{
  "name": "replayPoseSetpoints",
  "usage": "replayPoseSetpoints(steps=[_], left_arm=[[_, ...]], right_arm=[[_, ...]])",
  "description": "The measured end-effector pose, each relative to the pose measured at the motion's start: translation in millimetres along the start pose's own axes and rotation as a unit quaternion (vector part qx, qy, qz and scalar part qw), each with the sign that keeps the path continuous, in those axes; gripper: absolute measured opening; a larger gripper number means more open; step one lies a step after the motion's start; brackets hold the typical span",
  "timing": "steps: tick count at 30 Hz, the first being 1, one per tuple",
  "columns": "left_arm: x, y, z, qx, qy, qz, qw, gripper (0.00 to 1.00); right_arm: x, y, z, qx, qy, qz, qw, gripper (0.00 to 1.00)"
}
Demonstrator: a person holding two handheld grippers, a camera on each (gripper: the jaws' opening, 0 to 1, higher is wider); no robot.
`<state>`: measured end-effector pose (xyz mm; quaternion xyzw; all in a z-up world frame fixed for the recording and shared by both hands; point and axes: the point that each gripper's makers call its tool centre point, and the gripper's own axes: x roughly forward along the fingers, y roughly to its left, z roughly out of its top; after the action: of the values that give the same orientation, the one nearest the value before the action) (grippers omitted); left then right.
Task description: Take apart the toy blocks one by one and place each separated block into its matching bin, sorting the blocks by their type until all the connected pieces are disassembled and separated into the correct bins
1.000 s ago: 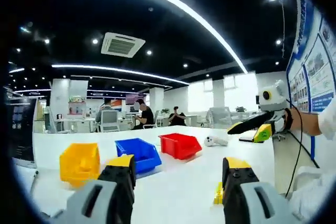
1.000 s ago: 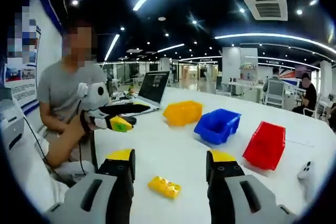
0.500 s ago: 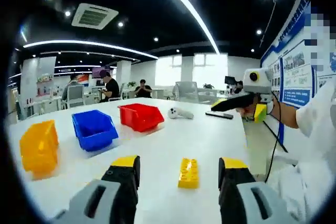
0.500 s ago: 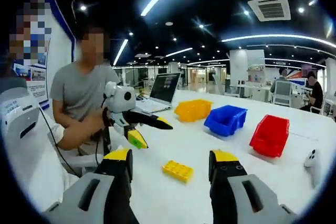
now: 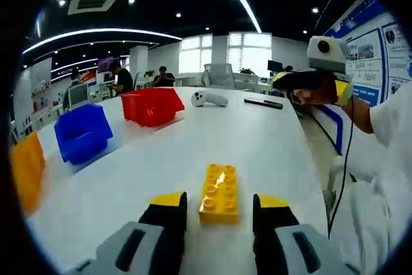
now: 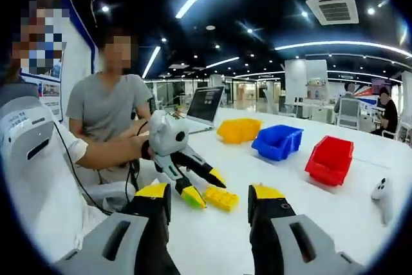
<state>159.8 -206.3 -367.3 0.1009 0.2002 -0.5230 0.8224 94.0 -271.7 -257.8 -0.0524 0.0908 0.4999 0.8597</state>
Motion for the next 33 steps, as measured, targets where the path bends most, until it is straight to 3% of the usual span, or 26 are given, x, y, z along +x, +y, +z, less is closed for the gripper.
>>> replayPoseSetpoints(steps=[7,11,13,18,23,26,29,30,33], left_arm=[[0.4,3.1,-0.2,0.002,0.003,0.010,0.9999,0.25],[-8.9,8.2,12.3,0.001,-0.016,0.014,0.9998,0.25],[-17.8,21.5,22.7,0.021,-0.024,0.040,0.9987,0.25],[-43.1,44.5,48.0,-0.005,-0.074,0.069,0.9949,0.25],[-75.2,93.2,62.3,-0.016,-0.108,0.152,0.9824,0.25],[-104.0,134.9,65.8,-0.056,-0.133,0.208,0.9672,0.25],[-136.7,182.1,62.4,-0.081,-0.140,0.292,0.9426,0.25],[-143.2,190.8,61.6,-0.088,-0.141,0.305,0.9377,0.25],[-172.8,232.0,62.0,-0.137,-0.170,0.359,0.9075,0.25]], right_arm=[[-0.1,6.1,-1.3,0.001,0.003,0.008,1.0000,0.47],[-0.1,7.4,-0.6,-0.001,0.004,0.009,0.9999,0.47],[-0.4,6.6,0.1,0.002,0.003,0.009,1.0000,0.47],[0.4,2.9,-0.4,0.006,0.003,0.008,0.9999,0.47],[4.0,4.2,-1.4,0.005,0.007,0.011,0.9999,0.46],[4.7,3.0,0.4,0.006,0.004,0.012,0.9999,0.46],[4.6,0.4,0.8,0.007,0.003,0.012,0.9999,0.45],[4.6,-0.8,0.4,0.008,0.003,0.012,0.9999,0.45],[4.6,-3.7,-0.2,0.011,0.003,0.012,0.9999,0.45]])
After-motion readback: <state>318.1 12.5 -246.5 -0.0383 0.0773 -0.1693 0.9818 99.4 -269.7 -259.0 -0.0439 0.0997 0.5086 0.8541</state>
